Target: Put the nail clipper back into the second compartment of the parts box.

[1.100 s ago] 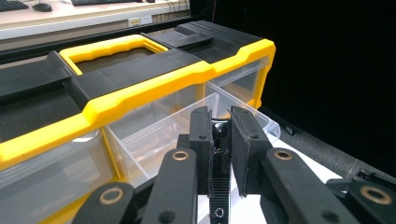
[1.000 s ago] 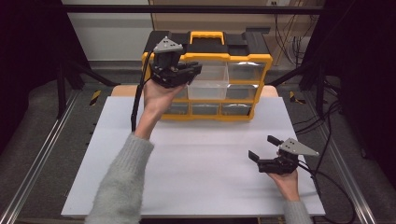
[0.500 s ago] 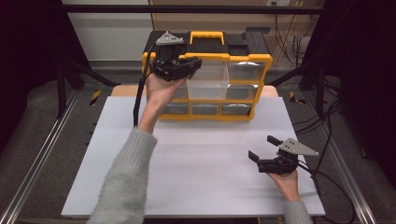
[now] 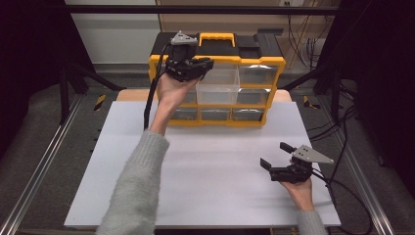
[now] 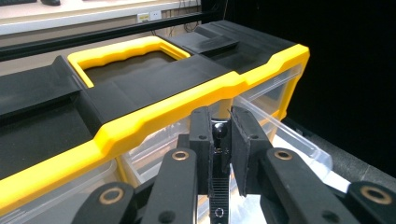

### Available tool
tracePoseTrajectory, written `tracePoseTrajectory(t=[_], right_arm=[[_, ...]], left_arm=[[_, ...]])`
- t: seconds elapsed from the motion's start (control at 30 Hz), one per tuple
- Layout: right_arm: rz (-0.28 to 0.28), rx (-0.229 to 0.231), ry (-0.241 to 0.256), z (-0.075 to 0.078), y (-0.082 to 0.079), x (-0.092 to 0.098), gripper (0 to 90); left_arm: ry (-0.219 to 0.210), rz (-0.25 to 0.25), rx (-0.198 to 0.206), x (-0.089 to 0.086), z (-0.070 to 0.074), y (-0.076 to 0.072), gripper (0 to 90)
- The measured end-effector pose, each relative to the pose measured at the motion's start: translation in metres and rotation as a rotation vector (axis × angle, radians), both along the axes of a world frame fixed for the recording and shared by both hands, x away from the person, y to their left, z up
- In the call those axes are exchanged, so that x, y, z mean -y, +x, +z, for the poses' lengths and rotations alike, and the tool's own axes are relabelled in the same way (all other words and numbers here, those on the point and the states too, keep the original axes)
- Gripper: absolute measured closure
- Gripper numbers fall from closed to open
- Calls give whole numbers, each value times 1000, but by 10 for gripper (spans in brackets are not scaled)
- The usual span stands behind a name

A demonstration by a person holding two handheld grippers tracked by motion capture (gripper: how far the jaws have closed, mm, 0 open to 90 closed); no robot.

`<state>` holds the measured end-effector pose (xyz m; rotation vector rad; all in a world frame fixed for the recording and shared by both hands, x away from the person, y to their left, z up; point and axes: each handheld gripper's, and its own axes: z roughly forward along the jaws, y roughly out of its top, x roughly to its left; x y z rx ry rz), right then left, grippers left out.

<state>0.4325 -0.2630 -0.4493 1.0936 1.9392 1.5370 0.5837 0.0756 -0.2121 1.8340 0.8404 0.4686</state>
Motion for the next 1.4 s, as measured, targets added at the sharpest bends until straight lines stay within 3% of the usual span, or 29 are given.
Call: tracePoseTrajectory(t=[0.4,0.5,0.93,1.2,1.3,1.4], right_arm=[[0,-1,0,0,0,1,3],[0,-2,1,0,0,0,3],[-1,0,-5,0,0,0,3],[-1,-2,0,0,0,0,3],[1,0,3,0,0,1,3],[0,0,3,0,0,1,3]], left_arm=[[34,0,-12,3,-13,6,789],[23,0,-9,1,-14,6,789],[81,3,-19,0,-29,8,789],[103,3,-20,3,-31,8,783],[107,2,-21,4,-31,8,778],[83,-12,-15,2,-29,6,713]])
